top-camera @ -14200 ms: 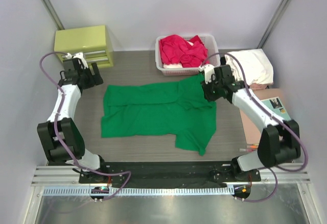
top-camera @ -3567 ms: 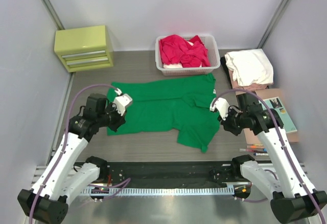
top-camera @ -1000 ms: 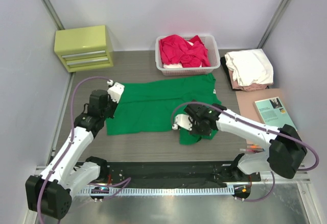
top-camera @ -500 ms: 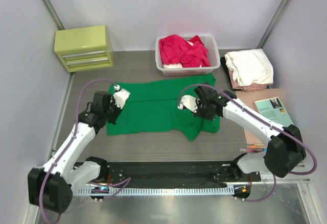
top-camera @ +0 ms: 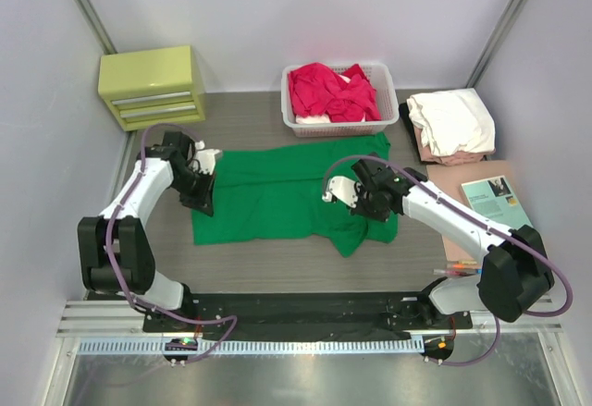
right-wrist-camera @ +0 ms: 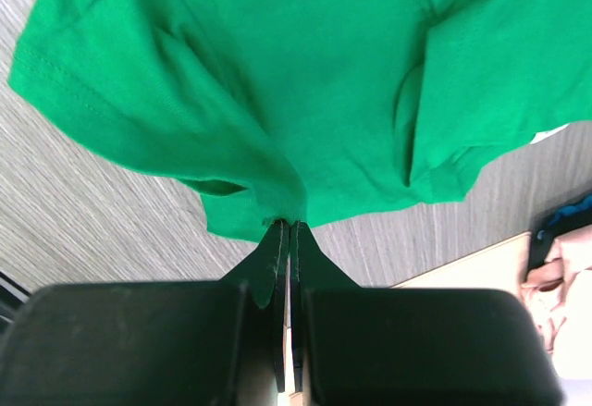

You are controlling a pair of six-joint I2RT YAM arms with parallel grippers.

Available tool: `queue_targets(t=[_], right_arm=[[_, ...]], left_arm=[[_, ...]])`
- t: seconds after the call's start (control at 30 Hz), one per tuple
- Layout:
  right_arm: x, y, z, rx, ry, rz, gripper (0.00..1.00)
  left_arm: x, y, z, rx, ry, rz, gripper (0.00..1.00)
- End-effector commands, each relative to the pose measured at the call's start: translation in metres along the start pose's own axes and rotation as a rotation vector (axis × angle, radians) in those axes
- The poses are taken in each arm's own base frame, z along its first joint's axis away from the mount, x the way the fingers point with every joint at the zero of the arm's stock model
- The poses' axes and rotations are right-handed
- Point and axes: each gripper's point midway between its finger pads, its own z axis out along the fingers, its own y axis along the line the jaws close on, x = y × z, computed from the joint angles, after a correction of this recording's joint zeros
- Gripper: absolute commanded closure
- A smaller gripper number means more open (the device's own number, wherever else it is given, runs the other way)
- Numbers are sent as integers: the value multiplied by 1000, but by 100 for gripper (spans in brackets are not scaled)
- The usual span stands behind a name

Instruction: Fold and stack the t-shirts

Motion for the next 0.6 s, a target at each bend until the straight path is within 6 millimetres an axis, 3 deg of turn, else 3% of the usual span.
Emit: queue_targets(t=[0.0,0.1,0.23,0.33,0.47,0.57], right_arm=[[-9,-4,-5,30,-54,-5,99],[-12,-6,-4,25,-61,-4,99],[-15,-8,-5,29,-68,-7,99],[-17,-7,-5,27,-77,7,99],[-14,-5,-5,29,-79,15,99],[-6,-5,-6,48,-56,6,99]], left_arm=[[30,-13,-18,-8,65,-104,100],[26,-7,-27,-65,43,-123,100],[31,-5,-29,-58,147,-122,100],[34,10,-11,-95,204,-143,100],[8,27,10,-132,117,-145,100],[19,31,23,-120,223,-172,100]])
